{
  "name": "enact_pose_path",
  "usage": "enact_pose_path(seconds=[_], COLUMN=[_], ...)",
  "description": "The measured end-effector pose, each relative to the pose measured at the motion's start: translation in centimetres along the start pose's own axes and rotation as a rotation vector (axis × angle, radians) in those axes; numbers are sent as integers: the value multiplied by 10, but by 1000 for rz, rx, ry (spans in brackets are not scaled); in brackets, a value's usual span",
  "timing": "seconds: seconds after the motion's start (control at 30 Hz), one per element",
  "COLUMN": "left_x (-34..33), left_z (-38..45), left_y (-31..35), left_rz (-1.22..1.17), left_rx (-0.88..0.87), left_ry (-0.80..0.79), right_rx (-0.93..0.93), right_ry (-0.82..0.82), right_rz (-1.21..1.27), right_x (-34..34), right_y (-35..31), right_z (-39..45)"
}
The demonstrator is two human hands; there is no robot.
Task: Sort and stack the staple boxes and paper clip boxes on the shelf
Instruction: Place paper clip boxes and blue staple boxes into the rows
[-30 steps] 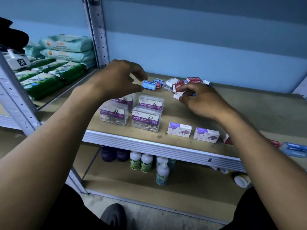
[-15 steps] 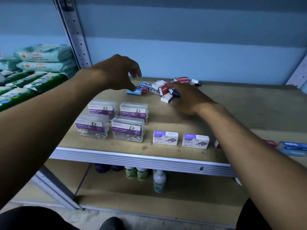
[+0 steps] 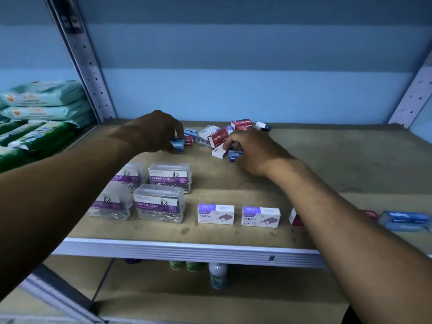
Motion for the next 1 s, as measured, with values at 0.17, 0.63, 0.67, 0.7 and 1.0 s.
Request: enact_pose_path(seconds=[0.17,0.63,0.67,0.7,1.0], left_x=[7,74,73,72,37], left_z=[-4,-34,-35,-36,-52], left_y=[4,87,93,99,139], left_rz=[-5,-192,-209,-221,-284], left_rx=[-59,-96,-93,-88,-107], left_ry=[67,282,279,272,171], right_rx=[-3,27,14,1,-51], right_ry=[-11,18,16,12,-51], right_rz=[78,265,258,258,158], right_x=[3,53,55,57,66], right_y=[2,3,7,11,38], right_z=[-3,-52,-56,-60,-85])
Point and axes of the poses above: each hand's wrist, its own z-axis towards the middle knuckle, its own x-axis out of the back of the hand, y = z × x, the point moved 8 cm from there along z, towards the middle knuckle, and after that the axes turned 7 degrees about -x, right-handed, at the moved point
